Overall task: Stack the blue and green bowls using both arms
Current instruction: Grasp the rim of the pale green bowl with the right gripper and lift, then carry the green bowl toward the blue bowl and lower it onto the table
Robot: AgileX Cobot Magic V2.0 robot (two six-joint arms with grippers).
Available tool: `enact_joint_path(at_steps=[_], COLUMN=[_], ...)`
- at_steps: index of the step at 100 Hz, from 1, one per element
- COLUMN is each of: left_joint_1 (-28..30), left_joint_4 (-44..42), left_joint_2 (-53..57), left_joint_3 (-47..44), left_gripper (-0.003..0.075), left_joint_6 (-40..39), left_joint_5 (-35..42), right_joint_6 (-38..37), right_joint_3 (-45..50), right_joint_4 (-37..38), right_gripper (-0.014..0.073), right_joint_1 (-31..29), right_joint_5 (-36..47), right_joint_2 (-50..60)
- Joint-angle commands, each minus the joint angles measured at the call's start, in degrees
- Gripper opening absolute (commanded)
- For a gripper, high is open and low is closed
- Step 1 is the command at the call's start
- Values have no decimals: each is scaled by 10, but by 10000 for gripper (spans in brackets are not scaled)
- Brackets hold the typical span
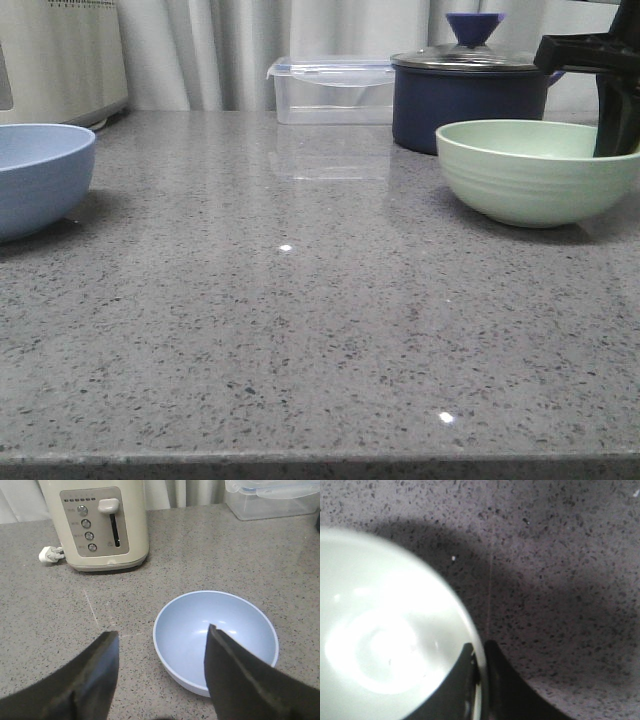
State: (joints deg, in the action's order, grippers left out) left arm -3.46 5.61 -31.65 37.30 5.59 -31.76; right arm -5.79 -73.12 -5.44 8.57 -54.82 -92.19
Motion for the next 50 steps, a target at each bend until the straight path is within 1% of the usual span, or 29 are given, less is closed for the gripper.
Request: enact_joint_path(at_steps=[1,15,27,36,50], left_joint_1=[1,1,1,1,1], left_joint_4=[6,6,6,6,6], left_joint_2=[-6,-6,-6,-6,-6], left_joint_3=[20,20,20,20,20], left_gripper=[389,389,389,389,389], left_joint_6=[1,1,1,1,1], left_joint_5=[46,46,46,46,46], right_joint_6=[4,4,4,4,4], right_joint_3=[-17,-19,-35,-52,-79], right_joint_4=[2,1,-17,-18,-28], right_gripper=[-85,-80,-80,-80,-80], right_joint_1=[-1,-1,6,27,79], right_joint_5=[11,10,-2,-3,10], right_joint_2=[22,22,22,22,20])
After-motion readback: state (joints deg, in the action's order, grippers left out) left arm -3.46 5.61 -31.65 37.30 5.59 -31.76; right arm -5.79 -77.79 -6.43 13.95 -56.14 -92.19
